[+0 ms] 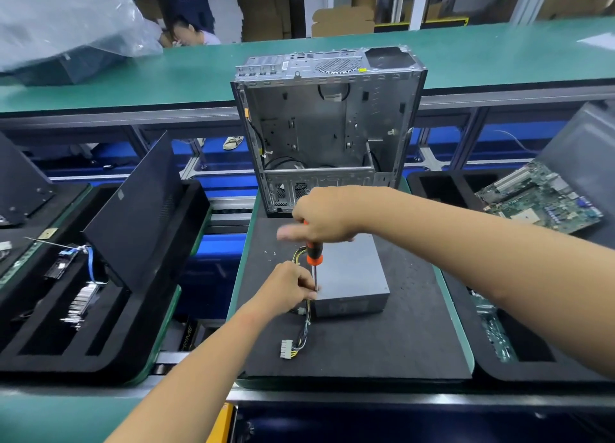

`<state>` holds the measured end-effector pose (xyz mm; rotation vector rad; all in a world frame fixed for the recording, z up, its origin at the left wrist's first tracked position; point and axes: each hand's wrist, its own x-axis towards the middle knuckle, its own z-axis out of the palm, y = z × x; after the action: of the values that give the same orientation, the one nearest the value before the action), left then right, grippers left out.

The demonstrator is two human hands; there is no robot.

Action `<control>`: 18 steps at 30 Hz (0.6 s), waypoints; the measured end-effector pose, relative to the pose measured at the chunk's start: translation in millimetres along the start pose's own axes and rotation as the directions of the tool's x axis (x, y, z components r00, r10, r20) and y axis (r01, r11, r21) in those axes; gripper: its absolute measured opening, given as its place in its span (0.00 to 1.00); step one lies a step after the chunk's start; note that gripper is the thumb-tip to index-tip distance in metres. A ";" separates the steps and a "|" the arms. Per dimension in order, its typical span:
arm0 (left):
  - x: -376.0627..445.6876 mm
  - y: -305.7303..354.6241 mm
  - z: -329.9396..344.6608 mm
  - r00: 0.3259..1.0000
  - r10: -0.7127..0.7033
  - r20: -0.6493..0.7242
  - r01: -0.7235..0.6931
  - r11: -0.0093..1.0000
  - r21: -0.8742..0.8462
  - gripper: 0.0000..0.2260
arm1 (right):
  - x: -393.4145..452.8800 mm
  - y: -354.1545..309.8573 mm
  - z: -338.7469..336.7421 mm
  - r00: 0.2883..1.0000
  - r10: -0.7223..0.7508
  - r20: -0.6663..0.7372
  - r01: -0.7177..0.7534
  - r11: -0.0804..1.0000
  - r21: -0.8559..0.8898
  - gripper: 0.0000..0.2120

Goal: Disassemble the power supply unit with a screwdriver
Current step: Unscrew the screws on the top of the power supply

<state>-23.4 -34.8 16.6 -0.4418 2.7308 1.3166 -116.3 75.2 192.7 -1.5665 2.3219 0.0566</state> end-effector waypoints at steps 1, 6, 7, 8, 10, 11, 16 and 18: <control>-0.6 0.6 -0.4 1.000 0.000 0.006 0.000 1.000 -0.004 0.12 | 0.1 0.0 -1.8 0.999 0.034 0.016 -0.035 0.999 0.021 0.26; -4.8 -0.8 -9.9 0.997 0.005 0.083 -0.003 0.999 -0.033 0.11 | -5.7 3.4 -8.6 0.991 -0.096 0.098 0.094 0.995 0.024 0.08; -6.1 -1.5 -12.5 0.995 0.000 0.101 0.006 0.999 -0.052 0.12 | -8.0 3.8 -9.4 0.989 -0.110 0.098 0.108 0.994 0.026 0.10; -7.2 -1.6 -14.2 0.993 -0.006 0.117 0.014 0.998 -0.064 0.12 | -9.5 3.8 -9.2 0.988 -0.122 0.093 0.120 0.992 0.026 0.11; -8.8 -0.6 -14.2 0.992 -0.013 0.125 0.020 0.998 -0.060 0.12 | -11.5 2.6 -7.4 0.987 -0.133 0.092 0.132 0.991 0.020 0.10; -9.1 0.0 -12.9 0.993 -0.011 0.115 0.016 0.999 -0.043 0.12 | -11.4 1.9 -5.7 0.987 -0.132 0.086 0.132 0.991 0.011 0.09; -9.9 0.8 -7.4 0.998 -0.032 0.063 0.033 0.999 -0.014 0.10 | -3.8 -2.3 1.2 0.997 -0.011 0.074 0.031 0.960 -0.278 0.18; -10.4 0.7 -5.8 0.999 -0.033 0.041 0.034 0.999 -0.004 0.10 | -0.4 -1.5 3.3 0.997 -0.055 0.062 0.068 0.969 -0.236 0.10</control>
<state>-13.4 -36.6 22.7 -0.4536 2.6756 1.3099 -114.0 75.7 189.9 -1.7247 2.2906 0.3711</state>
